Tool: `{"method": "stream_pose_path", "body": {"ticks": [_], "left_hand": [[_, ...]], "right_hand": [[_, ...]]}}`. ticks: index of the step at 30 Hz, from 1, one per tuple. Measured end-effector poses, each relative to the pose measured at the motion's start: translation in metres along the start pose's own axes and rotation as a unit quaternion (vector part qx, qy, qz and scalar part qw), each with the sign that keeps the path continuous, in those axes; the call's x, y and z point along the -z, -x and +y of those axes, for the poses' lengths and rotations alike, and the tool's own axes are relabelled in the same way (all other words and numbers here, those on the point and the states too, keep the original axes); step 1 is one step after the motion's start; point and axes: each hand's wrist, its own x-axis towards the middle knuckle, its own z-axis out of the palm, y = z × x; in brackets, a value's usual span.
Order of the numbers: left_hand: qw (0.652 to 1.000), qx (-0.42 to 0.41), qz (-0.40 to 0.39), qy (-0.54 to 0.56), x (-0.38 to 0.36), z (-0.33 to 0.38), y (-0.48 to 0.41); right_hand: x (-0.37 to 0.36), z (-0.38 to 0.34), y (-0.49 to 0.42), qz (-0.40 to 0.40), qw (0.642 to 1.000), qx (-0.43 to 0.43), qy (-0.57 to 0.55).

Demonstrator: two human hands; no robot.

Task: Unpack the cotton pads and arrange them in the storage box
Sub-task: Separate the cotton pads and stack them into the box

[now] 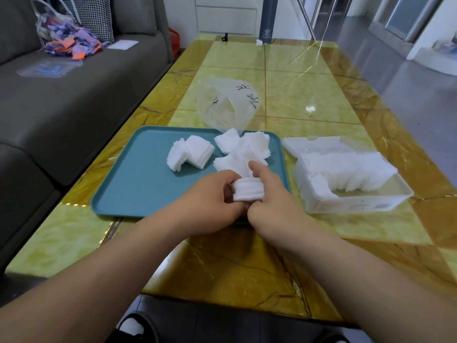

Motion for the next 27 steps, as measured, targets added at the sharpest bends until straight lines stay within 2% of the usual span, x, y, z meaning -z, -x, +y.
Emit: {"method": "stream_pose_path", "body": {"ticks": [4,7,10,13,16,19,21,23,27], "left_hand": [[0.997,-0.034,0.031,0.058,0.008,0.008,0.001],[0.993,-0.033,0.035,0.105,0.008,0.017,0.0],[0.983,-0.044,-0.017,0.178,0.003,0.032,-0.001],[0.976,-0.061,-0.021,0.21,-0.009,0.054,-0.009],[0.969,-0.066,-0.027,0.235,-0.025,0.075,-0.021],[0.966,-0.043,-0.022,0.256,-0.041,0.098,-0.034],[0.97,-0.027,0.031,0.24,-0.049,0.106,-0.044],[0.982,-0.018,0.098,0.16,-0.056,0.107,-0.053],[0.992,0.009,0.098,0.08,-0.073,0.102,-0.058]], "right_hand": [[0.016,-0.002,0.004,0.056,0.996,0.058,0.029],[0.04,-0.004,0.006,0.08,0.994,0.077,-0.002],[0.07,-0.004,0.011,0.067,0.993,0.079,-0.061],[0.097,-0.001,0.018,0.053,0.991,0.074,-0.1],[0.116,0.008,0.022,0.08,0.986,0.07,-0.131],[0.131,0.016,0.026,0.143,0.979,0.047,-0.138],[0.14,0.02,0.026,0.201,0.973,0.036,-0.107],[0.15,0.025,0.026,0.248,0.967,0.036,-0.051],[0.162,0.031,0.026,0.235,0.971,0.008,0.052]]}}
